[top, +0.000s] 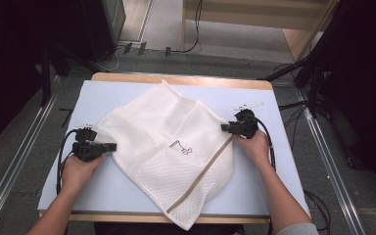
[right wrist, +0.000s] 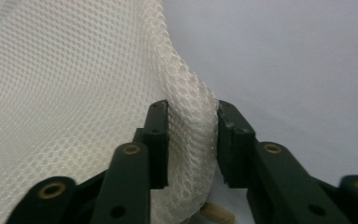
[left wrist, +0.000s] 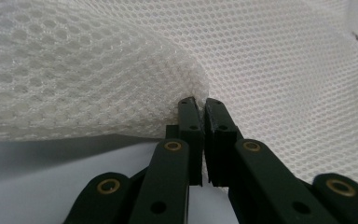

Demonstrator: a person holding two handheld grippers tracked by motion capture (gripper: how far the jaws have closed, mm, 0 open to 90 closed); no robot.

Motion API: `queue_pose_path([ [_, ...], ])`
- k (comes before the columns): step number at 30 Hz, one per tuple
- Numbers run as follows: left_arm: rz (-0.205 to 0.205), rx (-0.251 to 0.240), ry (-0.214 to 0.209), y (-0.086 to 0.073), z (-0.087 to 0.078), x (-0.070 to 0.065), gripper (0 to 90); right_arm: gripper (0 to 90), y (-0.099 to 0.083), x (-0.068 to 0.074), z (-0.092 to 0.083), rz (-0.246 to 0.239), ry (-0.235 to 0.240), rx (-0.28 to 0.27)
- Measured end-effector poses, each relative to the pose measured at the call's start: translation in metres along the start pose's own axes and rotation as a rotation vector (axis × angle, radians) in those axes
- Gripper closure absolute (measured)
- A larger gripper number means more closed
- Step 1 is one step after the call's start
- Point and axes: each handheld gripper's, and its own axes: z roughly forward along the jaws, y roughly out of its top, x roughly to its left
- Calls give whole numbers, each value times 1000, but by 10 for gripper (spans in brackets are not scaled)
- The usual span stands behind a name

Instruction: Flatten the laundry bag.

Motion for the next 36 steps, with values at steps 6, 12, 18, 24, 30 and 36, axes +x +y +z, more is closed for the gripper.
queue_pose_path([
  [6, -10, -56, -3, 16, -3, 6, 887, 784, 2, 2, -9, 2, -2, 12],
  [12, -17, -97, 11, 34, -5, 21, 888, 769, 3, 13, -24, -6, 2, 13],
  [18, -16, -83, 11, 52, 2, 39, 888, 764, -4, 32, -34, -30, 17, 21],
  [24, -24, -84, -1, 66, 13, 46, 887, 759, -22, 49, -44, -35, 32, 39],
  [30, -1, -72, -11, 79, 26, 41, 887, 751, -39, 60, -59, -32, 36, 49],
  [36, 11, -74, -27, 90, 35, 35, 886, 755, -56, 68, -69, -10, 53, 69],
])
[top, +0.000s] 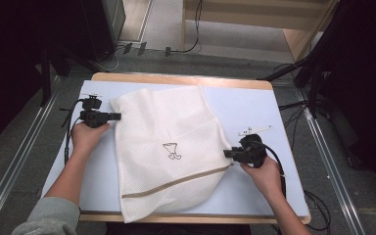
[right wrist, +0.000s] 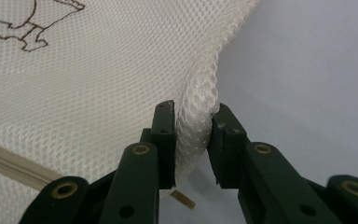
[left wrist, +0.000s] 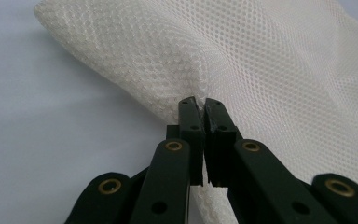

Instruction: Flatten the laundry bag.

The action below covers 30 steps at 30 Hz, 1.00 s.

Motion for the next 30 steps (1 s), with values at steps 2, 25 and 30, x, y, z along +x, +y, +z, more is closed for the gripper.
queue_pose_path([
  [2, -1, -12, -8, 1, 3, 0, 884, 753, -5, 5, 0, -6, 11, 9],
  [25, 80, 46, 46, -43, -41, -36, 586, 511, 5, -5, 3, -81, 20, -79],
  [30, 83, 45, 39, -65, -44, -41, 533, 519, 11, -6, 7, -76, 25, -84],
])
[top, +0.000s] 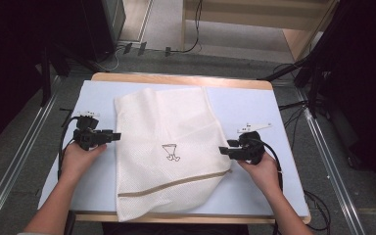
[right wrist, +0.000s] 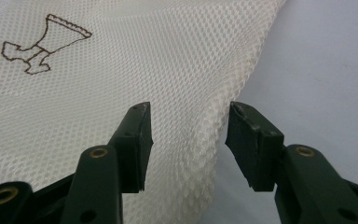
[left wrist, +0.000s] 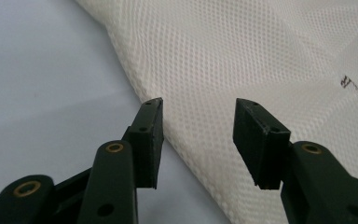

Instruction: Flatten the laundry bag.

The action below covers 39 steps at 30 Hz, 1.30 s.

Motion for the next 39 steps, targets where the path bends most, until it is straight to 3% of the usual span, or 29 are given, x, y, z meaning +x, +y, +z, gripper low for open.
queue_pose_path([
  [3, -2, 20, 0, -9, -1, -4, 526, 521, 2, -1, 4, 0, -5, 4],
  [7, -6, 2, -8, -17, -8, -12, 519, 526, 6, -5, 8, 3, -4, 7],
  [12, -17, 15, -10, -30, -11, -21, 515, 556, 8, -9, 12, 10, -15, 12],
  [16, -21, 49, 8, -34, -6, -23, 503, 576, 9, -12, 15, 28, -17, 21],
  [17, -31, 62, -4, -35, -4, -23, 500, 584, 10, -13, 16, 30, -15, 27],
  [19, -55, 71, -32, -36, 1, -24, 542, 592, 10, -12, 19, 27, -12, 38],
  [22, -15, 74, -4, -35, 4, -31, 586, 595, 9, -12, 22, 32, 3, 60],
  [27, -23, 74, 29, -33, 7, -31, 746, 700, 8, -11, 23, 38, 19, 82],
  [30, -2, 83, 40, -31, 11, -34, 850, 746, 7, -8, 24, 26, 25, 107],
  [32, 27, 95, 50, -27, 13, -38, 862, 756, 7, -8, 25, 26, 23, 114],
  [39, 18, 95, 17, -17, 21, -35, 893, 783, 5, -6, 18, 31, 25, 109],
])
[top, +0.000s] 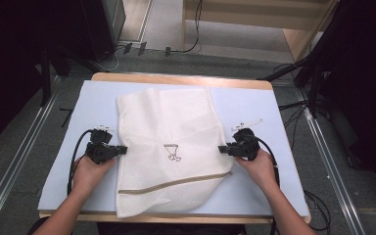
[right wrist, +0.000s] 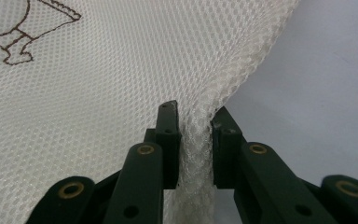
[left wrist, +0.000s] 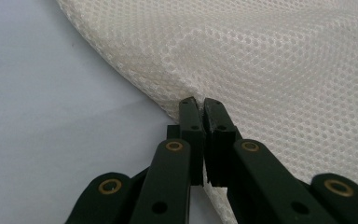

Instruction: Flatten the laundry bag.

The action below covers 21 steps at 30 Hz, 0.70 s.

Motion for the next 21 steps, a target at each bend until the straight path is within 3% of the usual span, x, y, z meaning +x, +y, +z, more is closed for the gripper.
queue_pose_path([
  [5, 14, -15, -10, 11, 4, 1, 895, 790, -5, 0, -5, 11, -10, -3],
  [9, 17, -61, -29, 25, 1, 3, 896, 794, -10, 1, -13, 27, -12, -13],
  [14, -1, -101, -47, 41, 1, 9, 897, 795, -9, 1, -17, 52, -19, -39],
  [17, 21, -102, -19, 51, 3, 11, 896, 795, -2, 1, -17, 51, -32, -67],
  [21, 2, -112, -11, 59, 6, 21, 896, 794, 9, -2, -8, 57, -46, -61],
])
